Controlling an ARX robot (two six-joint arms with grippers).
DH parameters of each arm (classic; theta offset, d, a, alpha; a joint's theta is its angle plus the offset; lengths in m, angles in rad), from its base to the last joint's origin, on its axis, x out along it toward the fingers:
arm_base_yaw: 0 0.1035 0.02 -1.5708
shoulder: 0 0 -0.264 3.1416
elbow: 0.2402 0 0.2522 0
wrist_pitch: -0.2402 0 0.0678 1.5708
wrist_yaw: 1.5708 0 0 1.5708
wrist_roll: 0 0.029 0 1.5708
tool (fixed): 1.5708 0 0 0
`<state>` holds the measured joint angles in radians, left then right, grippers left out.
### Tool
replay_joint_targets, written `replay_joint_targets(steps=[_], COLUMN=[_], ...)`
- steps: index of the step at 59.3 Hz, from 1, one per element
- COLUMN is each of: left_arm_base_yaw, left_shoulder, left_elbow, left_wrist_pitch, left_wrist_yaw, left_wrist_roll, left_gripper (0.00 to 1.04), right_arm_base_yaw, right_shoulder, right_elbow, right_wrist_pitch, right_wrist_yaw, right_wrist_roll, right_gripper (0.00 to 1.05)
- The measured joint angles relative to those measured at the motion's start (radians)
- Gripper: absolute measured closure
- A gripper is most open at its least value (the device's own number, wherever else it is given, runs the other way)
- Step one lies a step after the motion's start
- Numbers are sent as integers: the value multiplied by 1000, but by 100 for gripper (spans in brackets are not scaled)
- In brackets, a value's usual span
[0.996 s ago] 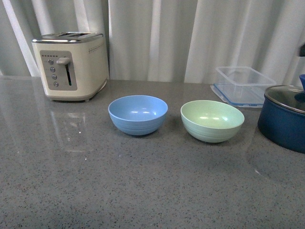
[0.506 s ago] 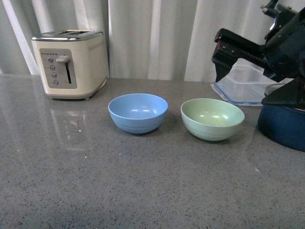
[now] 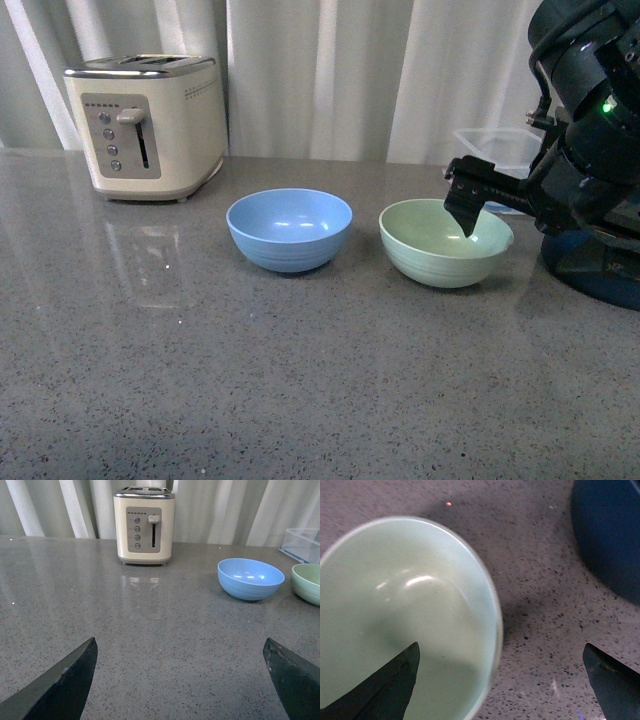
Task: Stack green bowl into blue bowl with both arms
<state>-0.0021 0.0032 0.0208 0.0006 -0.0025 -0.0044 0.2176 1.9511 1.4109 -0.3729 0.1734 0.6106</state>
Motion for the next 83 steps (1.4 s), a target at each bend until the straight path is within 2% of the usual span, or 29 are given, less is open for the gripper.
replay_joint_targets(steps=[6, 12, 30, 36, 57, 72, 83], left_arm_base_yaw=[0, 0, 0, 0, 0, 0, 0], left_shoulder=[0, 0, 0, 0, 0, 0, 0], left_elbow=[0, 0, 0, 0, 0, 0, 0], left_wrist_pitch=[0, 0, 0, 0, 0, 0, 0], left_wrist_yaw=[0, 0, 0, 0, 0, 0, 0], left_wrist_roll=[0, 0, 0, 0, 0, 0, 0], left_gripper=[7, 7, 7, 7, 7, 7, 7], right_arm_base_yaw=[2, 7, 25, 23, 56, 187, 267], right_shoulder=[20, 26, 26, 23, -132, -175, -53], right_elbow=[0, -10, -11, -10, 37, 166, 276], right_wrist_pitch=[-8, -2, 14, 24, 25, 78, 66], right_wrist_yaw=[20, 35, 44, 44, 12, -25, -22], right_wrist_roll=[8, 20, 24, 27, -24, -100, -156], right_gripper=[10, 21, 89, 103, 104, 104, 104])
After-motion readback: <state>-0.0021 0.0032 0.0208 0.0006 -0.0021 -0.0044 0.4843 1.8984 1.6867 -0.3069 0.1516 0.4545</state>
